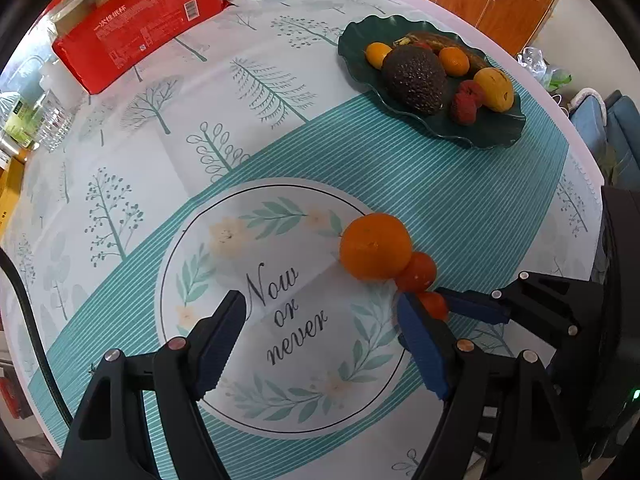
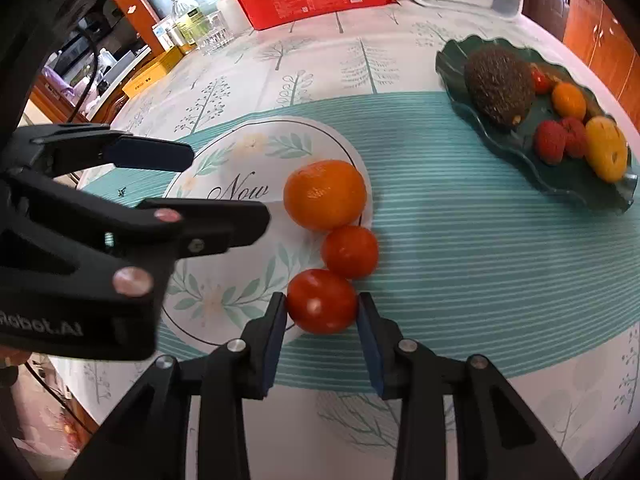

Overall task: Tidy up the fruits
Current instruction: 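Grasp the large orange with the left gripper while the right gripper grasps a cherry tomato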

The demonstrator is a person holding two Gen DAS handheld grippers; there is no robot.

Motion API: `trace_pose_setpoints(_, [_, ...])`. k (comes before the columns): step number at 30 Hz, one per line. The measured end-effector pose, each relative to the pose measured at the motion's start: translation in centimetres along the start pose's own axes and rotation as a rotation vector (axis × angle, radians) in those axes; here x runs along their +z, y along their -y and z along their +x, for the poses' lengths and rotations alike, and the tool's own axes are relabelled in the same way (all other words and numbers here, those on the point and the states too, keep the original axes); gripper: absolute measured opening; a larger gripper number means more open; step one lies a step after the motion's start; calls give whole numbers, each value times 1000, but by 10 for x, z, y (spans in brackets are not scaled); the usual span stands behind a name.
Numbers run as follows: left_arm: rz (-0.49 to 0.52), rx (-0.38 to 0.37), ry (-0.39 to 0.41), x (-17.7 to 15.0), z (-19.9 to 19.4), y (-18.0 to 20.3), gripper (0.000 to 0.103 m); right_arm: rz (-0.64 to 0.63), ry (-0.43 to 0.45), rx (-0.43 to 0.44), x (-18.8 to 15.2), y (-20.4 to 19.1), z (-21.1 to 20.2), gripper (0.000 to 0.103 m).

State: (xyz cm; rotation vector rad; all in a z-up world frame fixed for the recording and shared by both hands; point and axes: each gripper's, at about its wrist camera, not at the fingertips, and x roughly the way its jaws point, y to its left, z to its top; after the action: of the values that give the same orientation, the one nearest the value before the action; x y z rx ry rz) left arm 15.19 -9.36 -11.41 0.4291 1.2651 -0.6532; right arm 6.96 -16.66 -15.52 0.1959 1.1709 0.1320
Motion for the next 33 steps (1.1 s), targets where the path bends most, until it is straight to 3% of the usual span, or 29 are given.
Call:
trace_pose_setpoints(20, [-81, -93, -37, 26, 42, 13, 75, 98, 36, -42, -14, 45, -29, 35])
trace_pose_setpoints(25, [-101, -109, -49, 31, 50, 20, 49, 104, 40, -43, -16, 49, -31, 35])
trace_pose_setpoints(33, [-107, -72, -37, 32, 55, 33, 44, 105, 47, -40, -16, 53, -35, 35])
